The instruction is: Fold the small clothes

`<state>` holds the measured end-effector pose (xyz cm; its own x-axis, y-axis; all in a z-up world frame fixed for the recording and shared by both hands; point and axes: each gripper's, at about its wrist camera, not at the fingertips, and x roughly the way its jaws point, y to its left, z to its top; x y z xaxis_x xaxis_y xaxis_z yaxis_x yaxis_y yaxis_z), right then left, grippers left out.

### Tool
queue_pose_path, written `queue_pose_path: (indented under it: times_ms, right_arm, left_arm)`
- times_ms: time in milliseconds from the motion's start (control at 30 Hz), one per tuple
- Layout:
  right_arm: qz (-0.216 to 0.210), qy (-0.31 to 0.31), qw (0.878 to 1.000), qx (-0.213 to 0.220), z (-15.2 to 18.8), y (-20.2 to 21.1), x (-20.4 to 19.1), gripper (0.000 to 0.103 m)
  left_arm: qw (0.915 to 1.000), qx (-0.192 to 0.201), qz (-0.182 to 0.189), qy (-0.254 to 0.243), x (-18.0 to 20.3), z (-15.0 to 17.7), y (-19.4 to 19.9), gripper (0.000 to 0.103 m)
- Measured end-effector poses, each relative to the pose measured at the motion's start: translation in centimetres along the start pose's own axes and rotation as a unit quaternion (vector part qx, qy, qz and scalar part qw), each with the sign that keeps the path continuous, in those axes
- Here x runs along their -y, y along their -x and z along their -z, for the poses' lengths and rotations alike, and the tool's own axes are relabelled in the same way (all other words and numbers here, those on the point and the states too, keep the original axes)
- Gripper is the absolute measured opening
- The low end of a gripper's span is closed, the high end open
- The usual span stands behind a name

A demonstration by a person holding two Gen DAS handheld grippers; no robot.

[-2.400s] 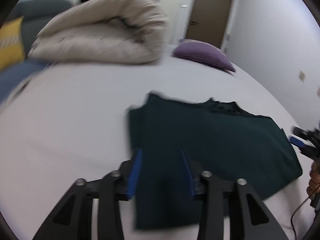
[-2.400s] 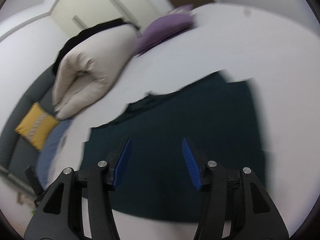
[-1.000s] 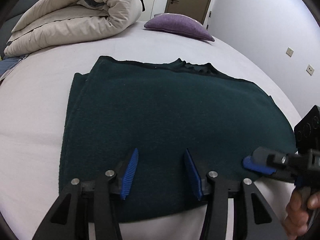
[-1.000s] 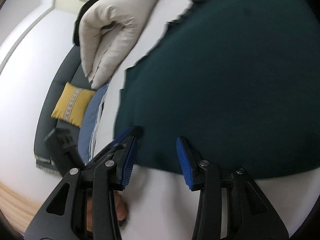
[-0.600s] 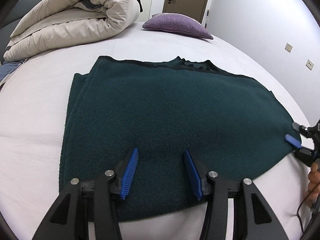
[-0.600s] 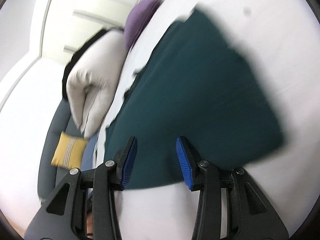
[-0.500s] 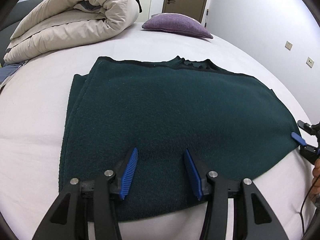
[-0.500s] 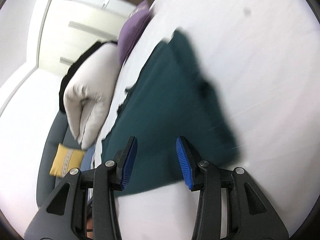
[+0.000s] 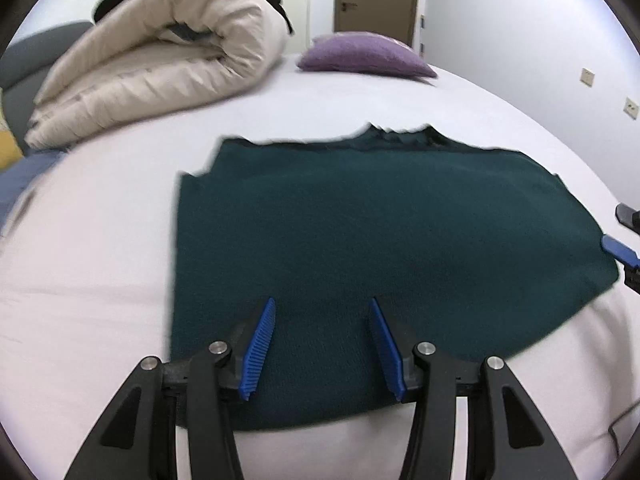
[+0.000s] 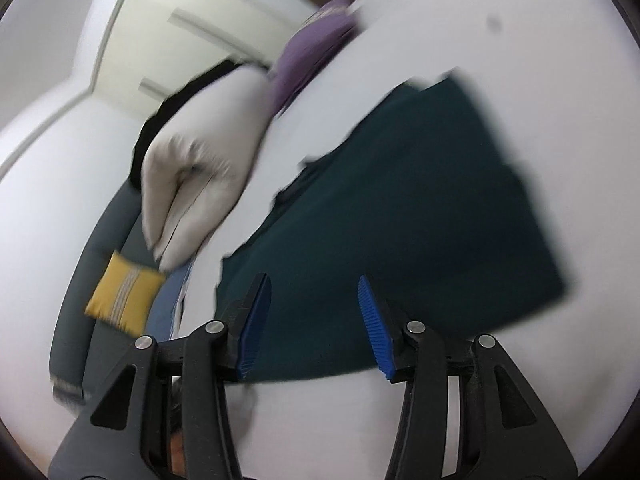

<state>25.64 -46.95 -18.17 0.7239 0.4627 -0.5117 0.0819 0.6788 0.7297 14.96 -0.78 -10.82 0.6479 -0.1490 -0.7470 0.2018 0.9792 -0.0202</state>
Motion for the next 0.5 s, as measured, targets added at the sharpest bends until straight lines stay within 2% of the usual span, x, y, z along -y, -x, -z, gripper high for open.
queue_pose_path:
  times_ms: [67, 167, 267, 367, 500]
  right_arm:
    - [-0.005, 0.015, 1.000, -0.026, 0.7, -2.3, -1.3, 0.045]
    - [-0.010, 0.029, 0.998, -0.062, 1.7, -5.6, -2.3, 0.045]
    - [0.012, 0.022, 0.996, -0.083, 2.9, -7.7, -1.7, 0.044]
    - [0.013, 0.005, 0.997, -0.071, 3.0, -7.0, 0.3, 0.043]
    - [0.031, -0.026, 0.999, -0.028, 1.6, -3.6, 3.8, 0.043]
  left_arm:
    - [0.9998, 0.003, -0.019, -0.001, -0.8, -0.3, 0.1, 0.057]
    - [0.9988, -0.021, -0.045, 0.003, -2.3, -0.1, -1.4, 0.057]
    - [0.9988, -0.028, -0.037, 0.014, -3.3, 0.4, -2.1, 0.059]
    - [0.9986, -0.024, -0.048, 0.000, -2.8, 0.6, -2.2, 0.059]
    - [0.9985, -0.024, -0.049, 0.003, -2.9, 0.5, -2.3, 0.059]
